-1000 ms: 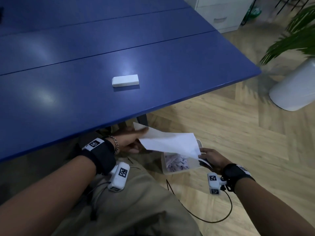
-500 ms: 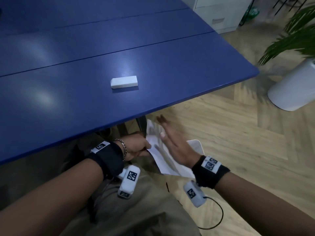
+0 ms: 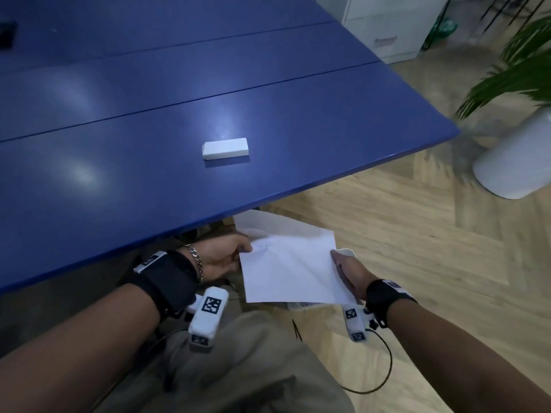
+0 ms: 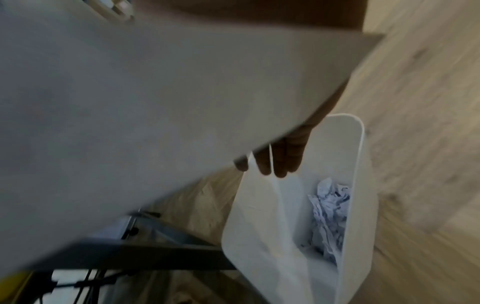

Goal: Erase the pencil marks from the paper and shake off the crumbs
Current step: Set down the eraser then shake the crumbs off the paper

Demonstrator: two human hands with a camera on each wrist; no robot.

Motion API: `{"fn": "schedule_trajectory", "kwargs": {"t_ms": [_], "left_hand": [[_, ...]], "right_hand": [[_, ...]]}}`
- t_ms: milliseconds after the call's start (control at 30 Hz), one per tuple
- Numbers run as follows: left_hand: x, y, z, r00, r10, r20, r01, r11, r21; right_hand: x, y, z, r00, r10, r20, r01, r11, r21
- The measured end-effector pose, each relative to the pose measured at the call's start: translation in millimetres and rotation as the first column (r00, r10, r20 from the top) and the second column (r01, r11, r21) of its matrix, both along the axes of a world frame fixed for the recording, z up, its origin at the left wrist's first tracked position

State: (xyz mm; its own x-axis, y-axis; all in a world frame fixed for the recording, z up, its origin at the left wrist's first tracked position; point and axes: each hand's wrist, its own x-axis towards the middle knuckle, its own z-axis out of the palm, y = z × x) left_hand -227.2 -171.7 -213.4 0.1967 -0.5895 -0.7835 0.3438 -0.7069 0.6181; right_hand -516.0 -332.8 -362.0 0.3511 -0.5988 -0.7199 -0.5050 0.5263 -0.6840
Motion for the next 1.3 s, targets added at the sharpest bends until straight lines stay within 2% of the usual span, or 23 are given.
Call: {"fn": "schedule_trajectory", "kwargs": {"t_ms": [100, 200, 233, 300, 433, 500, 567, 733, 900, 1000, 1067, 1100, 1133, 1200, 1233, 1267, 1300], "left_hand": [[8, 7, 5, 0.994, -0.071, 0.081, 0.071, 0.997, -0.003], [18, 17, 3, 0.950, -0.151, 0.273, 0.156, 0.988, 0.001], [21, 19, -2, 0.941, -0.179, 0.287, 0.179, 0.984, 0.026], [25, 21, -17, 0.933, -0.208, 0.294, 0.204, 0.978, 0.044], [7, 21, 20, 0.944, -0.173, 0.282, 0.189, 0.982, -0.030], [7, 28, 31, 0.956, -0.178, 0.233, 0.195, 0.979, -0.055], [9, 40, 47, 0.953, -0.209, 0.217, 0.233, 0.968, -0.093], [12, 83, 104, 0.830, -0.434, 0.351, 0.515, 0.838, -0.182], [26, 131, 164, 0.718, -0.549, 0.428, 0.682, 0.680, -0.270], [49, 162, 186, 0.739, -0.561, 0.374, 0.671, 0.663, -0.332], [60, 183, 195, 0.785, -0.532, 0.319, 0.619, 0.703, -0.350], [64, 192, 197, 0.831, -0.477, 0.287, 0.555, 0.752, -0.355], [68, 198, 197, 0.889, -0.390, 0.240, 0.456, 0.810, -0.370], [74, 207, 200, 0.976, -0.084, 0.201, 0.161, 0.899, -0.407], [80, 209, 202, 0.970, 0.084, 0.229, 0.023, 0.903, -0.429], [87, 210, 206, 0.935, 0.211, 0.285, -0.064, 0.891, -0.450], [96, 210, 212, 0.894, 0.283, 0.348, -0.096, 0.878, -0.468]], "right_hand": [[-9, -4, -21, 0.999, 0.039, 0.002, -0.039, 0.998, 0.040], [1, 3, 16, 0.992, 0.078, -0.102, -0.080, 0.997, -0.015], [2, 3, 21, 0.990, 0.086, -0.108, -0.090, 0.995, -0.035], [5, 3, 31, 0.987, 0.090, -0.132, -0.100, 0.992, -0.072], [2, 6, 62, 0.997, 0.077, -0.023, -0.075, 0.994, 0.080], [-4, 9, 91, 0.989, 0.141, 0.037, -0.145, 0.977, 0.154], [-12, 9, 110, 0.980, 0.178, 0.088, -0.190, 0.969, 0.158], [-27, 13, 164, 0.944, 0.302, 0.136, -0.307, 0.951, 0.018], [-23, 28, 249, 0.875, 0.471, 0.115, -0.449, 0.876, -0.173], [-15, 36, 305, 0.841, 0.535, 0.081, -0.496, 0.821, -0.281], [0, 40, 336, 0.845, 0.525, 0.101, -0.466, 0.815, -0.344], [12, 44, 350, 0.855, 0.503, 0.121, -0.429, 0.820, -0.378], [26, 47, 362, 0.863, 0.483, 0.150, -0.389, 0.824, -0.412], [61, 52, 383, 0.853, 0.488, 0.187, -0.356, 0.805, -0.474], [81, 54, 391, 0.845, 0.500, 0.187, -0.357, 0.789, -0.500], [101, 55, 396, 0.839, 0.511, 0.186, -0.359, 0.778, -0.515], [119, 57, 400, 0.833, 0.521, 0.189, -0.361, 0.768, -0.529]]}}
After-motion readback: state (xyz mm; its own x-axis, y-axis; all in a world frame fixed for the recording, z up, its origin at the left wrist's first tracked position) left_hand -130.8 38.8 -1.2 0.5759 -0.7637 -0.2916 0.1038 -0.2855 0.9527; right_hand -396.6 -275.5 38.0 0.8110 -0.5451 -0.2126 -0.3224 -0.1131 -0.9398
